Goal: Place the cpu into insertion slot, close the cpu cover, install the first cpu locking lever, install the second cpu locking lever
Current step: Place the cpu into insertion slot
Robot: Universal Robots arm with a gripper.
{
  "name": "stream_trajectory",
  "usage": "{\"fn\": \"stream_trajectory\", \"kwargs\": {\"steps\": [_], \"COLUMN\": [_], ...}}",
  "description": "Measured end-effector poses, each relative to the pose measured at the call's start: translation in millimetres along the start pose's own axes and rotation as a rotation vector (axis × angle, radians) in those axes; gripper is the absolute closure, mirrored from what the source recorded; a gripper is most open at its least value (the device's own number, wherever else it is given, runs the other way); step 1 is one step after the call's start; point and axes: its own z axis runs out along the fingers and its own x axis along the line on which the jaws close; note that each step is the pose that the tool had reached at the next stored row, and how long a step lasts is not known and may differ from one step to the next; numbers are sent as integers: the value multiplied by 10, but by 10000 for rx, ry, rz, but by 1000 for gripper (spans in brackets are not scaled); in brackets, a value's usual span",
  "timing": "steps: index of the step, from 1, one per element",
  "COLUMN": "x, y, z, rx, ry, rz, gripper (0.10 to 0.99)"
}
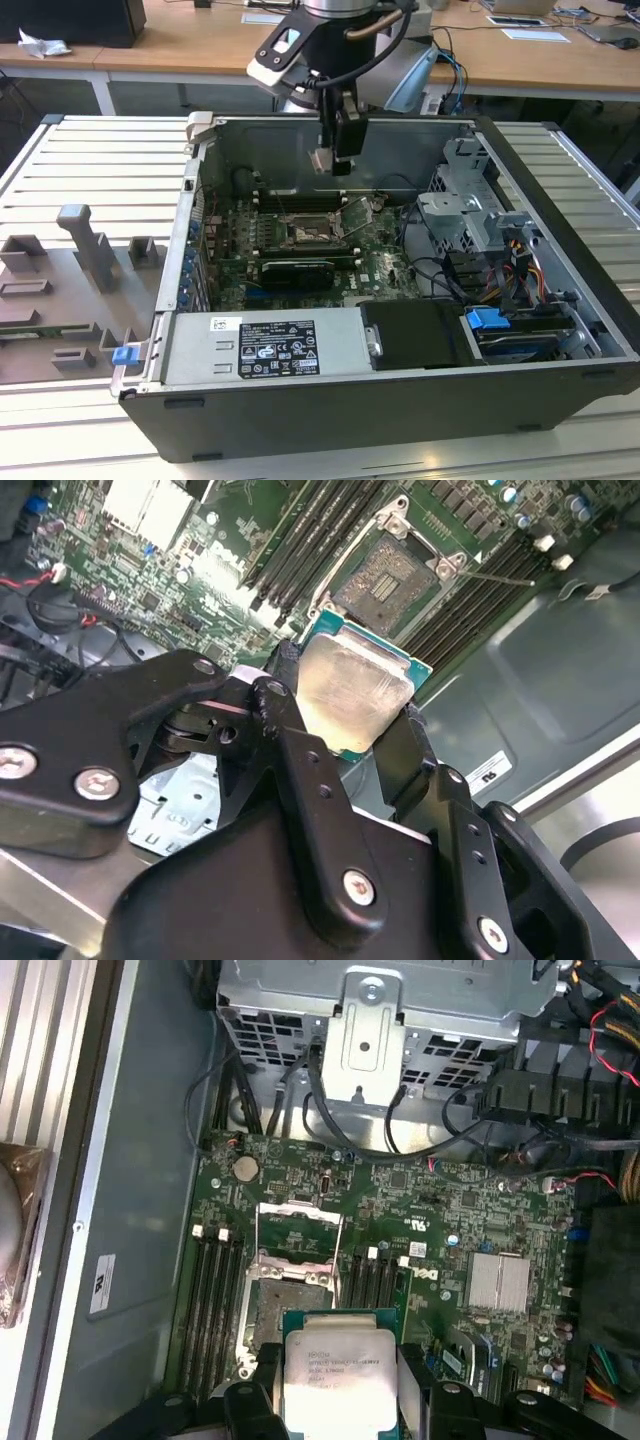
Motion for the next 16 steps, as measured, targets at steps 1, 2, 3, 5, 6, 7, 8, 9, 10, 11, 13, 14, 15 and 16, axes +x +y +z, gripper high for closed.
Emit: {"fn": "stream_trajectory", "kwargs": {"steps": [1,2,3,5,6,7,8,9,10,11,13,14,15,16], "x": [0,0,0,-1,-1,-1,-1,-1,-1,-1,-2,-1,-2,-2], "y": [0,-2,-2,-3,-4,-4,-5,-5,-6,-6,-8,-8,-9,-10], "z": [5,16,23,38,45,50,54,58,66,70,76,79,81,89], "rx": [-1,-2,-3,-3,-3,-2,-2,-3,-3,-2,-3,-3,-3,-5], "ry": [-5,-10,-11,-13,-14,-17,-17,-17,-18,-19,-19,-18,-19,-17], "rz": [61,119,133,144,145,148,152,156,163,165,169,170,172,178], "gripper": [545,545,545,545,545,545,545,545,545,545,545,545,545,545]}}
